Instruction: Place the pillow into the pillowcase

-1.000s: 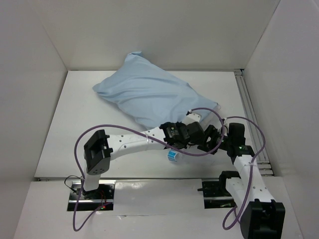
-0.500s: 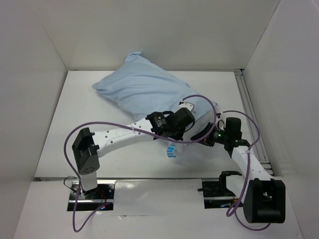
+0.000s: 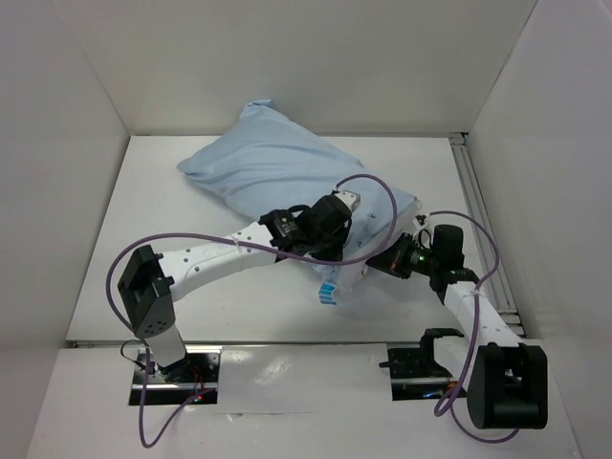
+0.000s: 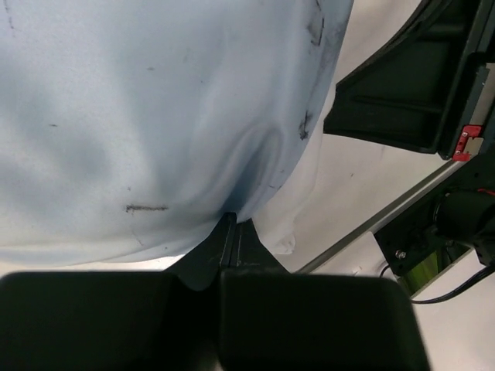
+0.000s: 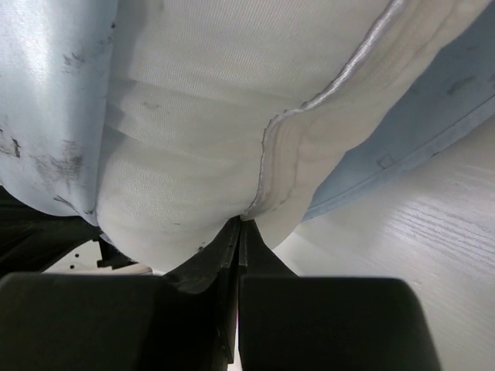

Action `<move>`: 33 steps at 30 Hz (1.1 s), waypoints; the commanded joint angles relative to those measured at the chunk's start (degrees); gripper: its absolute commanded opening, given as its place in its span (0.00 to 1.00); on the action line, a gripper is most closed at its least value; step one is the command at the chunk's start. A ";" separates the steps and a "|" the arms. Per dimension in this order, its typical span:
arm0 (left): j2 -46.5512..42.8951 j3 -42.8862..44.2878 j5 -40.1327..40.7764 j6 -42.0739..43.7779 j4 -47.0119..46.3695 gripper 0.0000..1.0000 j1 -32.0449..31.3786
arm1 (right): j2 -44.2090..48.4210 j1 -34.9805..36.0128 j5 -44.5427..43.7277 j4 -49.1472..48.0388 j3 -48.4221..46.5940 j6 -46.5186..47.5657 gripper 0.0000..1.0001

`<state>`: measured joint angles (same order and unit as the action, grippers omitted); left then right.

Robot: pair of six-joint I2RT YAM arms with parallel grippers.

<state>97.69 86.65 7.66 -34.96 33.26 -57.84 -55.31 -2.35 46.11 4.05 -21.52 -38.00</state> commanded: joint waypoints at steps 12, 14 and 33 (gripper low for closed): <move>-7.95 4.13 -10.99 2.35 -3.20 0.00 0.36 | 0.65 6.81 -1.87 -7.45 -2.05 0.66 0.62; -7.95 5.80 -12.31 2.35 -3.20 0.00 -0.25 | -4.16 13.20 -5.31 -15.87 -1.51 -2.42 0.54; 1.52 46.21 -32.61 4.12 4.63 0.00 -3.50 | -21.36 27.01 -23.69 -56.13 -17.94 -14.03 0.00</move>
<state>96.55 125.91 -11.77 -29.82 43.33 -59.51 -67.66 18.35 27.00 -40.14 -39.70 -50.83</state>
